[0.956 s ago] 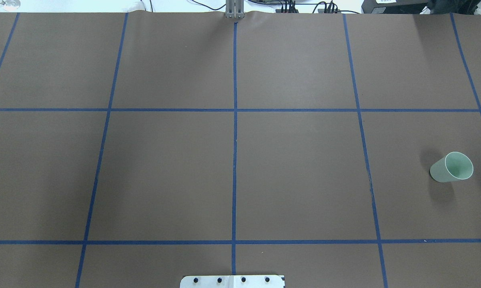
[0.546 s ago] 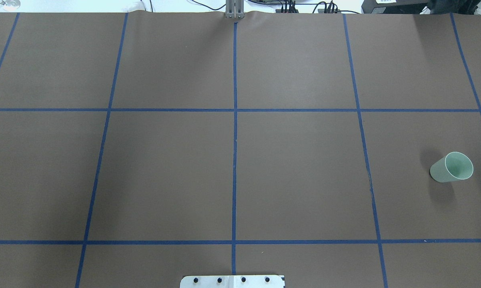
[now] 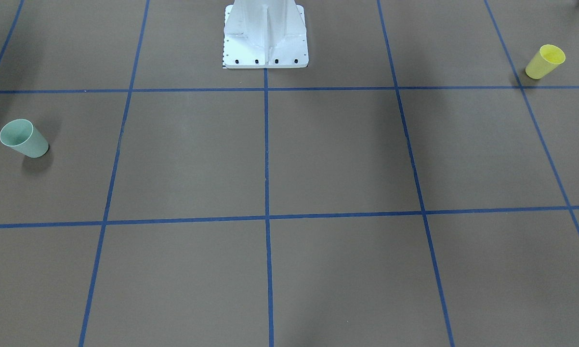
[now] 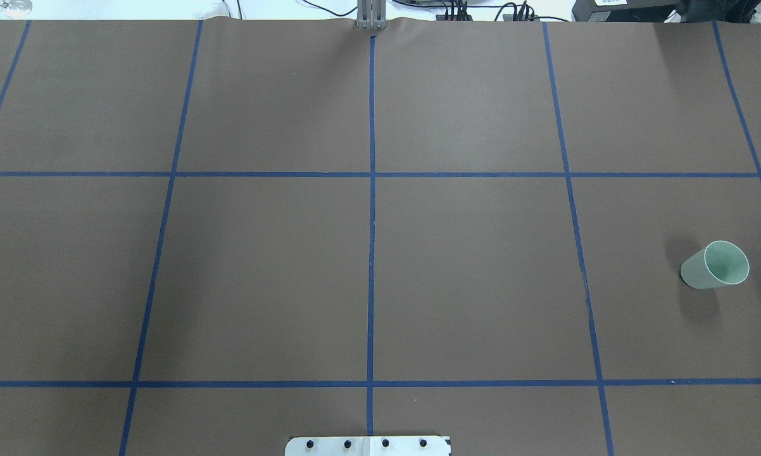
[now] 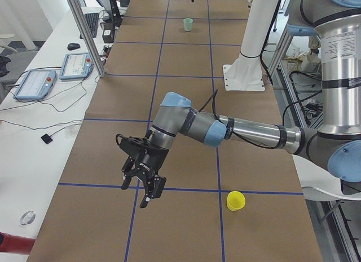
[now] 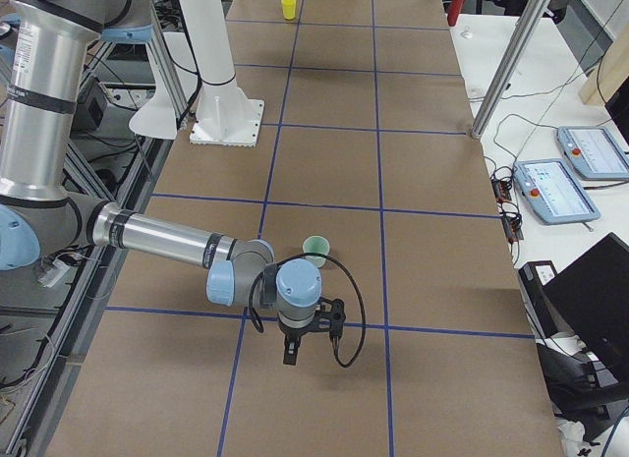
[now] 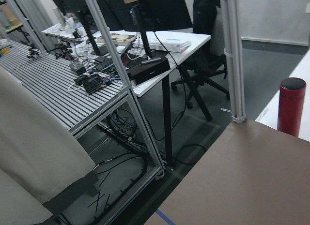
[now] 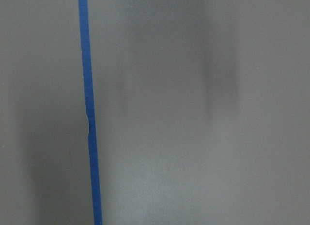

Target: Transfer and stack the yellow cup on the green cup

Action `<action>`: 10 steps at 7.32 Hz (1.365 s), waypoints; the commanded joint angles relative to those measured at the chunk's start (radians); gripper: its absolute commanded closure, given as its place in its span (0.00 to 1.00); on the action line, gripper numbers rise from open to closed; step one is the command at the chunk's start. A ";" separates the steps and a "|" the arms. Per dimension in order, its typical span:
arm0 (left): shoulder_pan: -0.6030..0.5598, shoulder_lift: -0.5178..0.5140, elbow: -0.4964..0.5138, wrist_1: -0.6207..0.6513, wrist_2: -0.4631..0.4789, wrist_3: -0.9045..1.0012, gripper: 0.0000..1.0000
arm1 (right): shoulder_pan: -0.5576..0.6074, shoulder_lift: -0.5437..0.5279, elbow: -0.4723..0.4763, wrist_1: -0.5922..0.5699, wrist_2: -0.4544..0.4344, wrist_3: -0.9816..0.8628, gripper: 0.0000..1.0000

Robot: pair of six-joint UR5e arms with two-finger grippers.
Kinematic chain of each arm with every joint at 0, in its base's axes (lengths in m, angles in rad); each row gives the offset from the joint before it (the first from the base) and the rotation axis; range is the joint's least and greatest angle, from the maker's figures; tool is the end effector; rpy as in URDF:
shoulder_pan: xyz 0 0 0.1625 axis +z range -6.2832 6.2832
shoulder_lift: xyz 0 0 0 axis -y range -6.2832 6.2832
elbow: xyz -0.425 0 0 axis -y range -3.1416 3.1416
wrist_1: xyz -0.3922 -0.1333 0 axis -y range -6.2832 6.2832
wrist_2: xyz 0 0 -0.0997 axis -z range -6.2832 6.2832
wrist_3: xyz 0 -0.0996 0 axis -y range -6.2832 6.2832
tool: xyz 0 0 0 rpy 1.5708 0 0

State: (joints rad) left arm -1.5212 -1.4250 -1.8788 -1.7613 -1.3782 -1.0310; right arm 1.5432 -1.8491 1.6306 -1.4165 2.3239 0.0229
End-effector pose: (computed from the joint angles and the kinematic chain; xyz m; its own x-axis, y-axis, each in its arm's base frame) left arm -0.1297 -0.4596 0.5770 0.5454 -0.8129 -0.2040 0.8198 0.4668 0.3316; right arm 0.0552 -0.3626 0.7351 0.7309 0.0466 0.6808 0.0108 0.9968 -0.0798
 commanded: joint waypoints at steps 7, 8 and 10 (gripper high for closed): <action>0.358 -0.040 0.062 0.895 0.093 -0.895 0.00 | 0.000 -0.005 -0.017 0.013 -0.003 0.000 0.00; 0.387 -0.096 0.152 0.998 0.006 -1.002 0.00 | 0.000 -0.005 -0.017 0.013 -0.003 0.000 0.00; 0.466 -0.126 0.252 1.068 -0.141 -1.131 0.00 | 0.000 -0.005 -0.020 0.013 -0.001 0.000 0.00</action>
State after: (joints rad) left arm -1.1024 -1.5316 -1.6874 -0.7454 -1.4202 -2.0806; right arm 1.5432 -1.8546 1.6111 -1.4036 2.3219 0.0230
